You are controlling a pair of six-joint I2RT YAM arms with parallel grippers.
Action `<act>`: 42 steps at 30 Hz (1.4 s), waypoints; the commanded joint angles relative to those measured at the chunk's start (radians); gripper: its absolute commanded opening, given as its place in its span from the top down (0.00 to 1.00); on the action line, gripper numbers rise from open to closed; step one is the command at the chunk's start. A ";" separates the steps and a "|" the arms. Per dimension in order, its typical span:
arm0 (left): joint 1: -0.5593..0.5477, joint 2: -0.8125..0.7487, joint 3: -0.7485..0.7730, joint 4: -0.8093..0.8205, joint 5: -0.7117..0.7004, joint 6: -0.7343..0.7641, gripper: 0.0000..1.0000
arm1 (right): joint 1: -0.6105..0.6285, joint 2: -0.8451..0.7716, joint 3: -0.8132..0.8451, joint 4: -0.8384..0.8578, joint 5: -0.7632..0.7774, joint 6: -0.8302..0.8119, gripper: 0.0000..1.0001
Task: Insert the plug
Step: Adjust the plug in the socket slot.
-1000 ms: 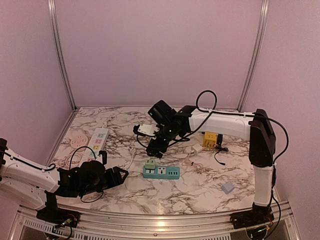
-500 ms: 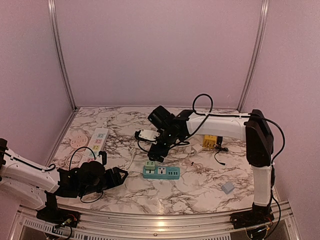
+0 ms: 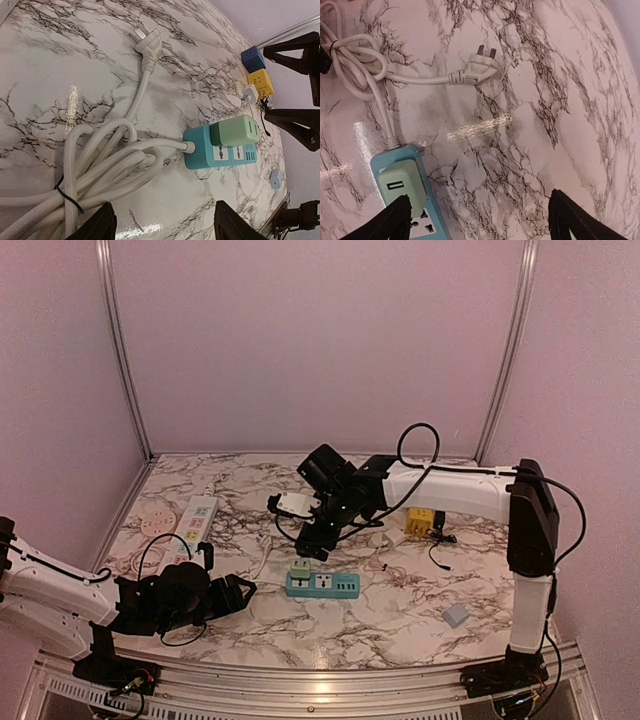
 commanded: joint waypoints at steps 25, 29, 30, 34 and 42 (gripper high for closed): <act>-0.008 -0.017 0.002 -0.005 -0.023 0.010 0.32 | 0.024 0.035 -0.043 -0.011 -0.033 -0.029 0.11; -0.008 -0.010 0.008 -0.003 -0.022 0.015 0.32 | 0.023 0.008 -0.051 -0.007 -0.039 -0.025 0.11; -0.007 -0.010 0.008 -0.004 -0.022 0.015 0.32 | 0.021 -0.012 -0.055 0.001 -0.043 -0.019 0.11; -0.008 -0.017 0.002 -0.003 -0.024 0.015 0.32 | 0.005 -0.110 -0.088 0.026 -0.056 0.012 0.11; -0.008 -0.042 -0.015 -0.003 -0.034 0.033 0.31 | -0.031 -0.323 -0.328 0.054 0.050 0.212 0.09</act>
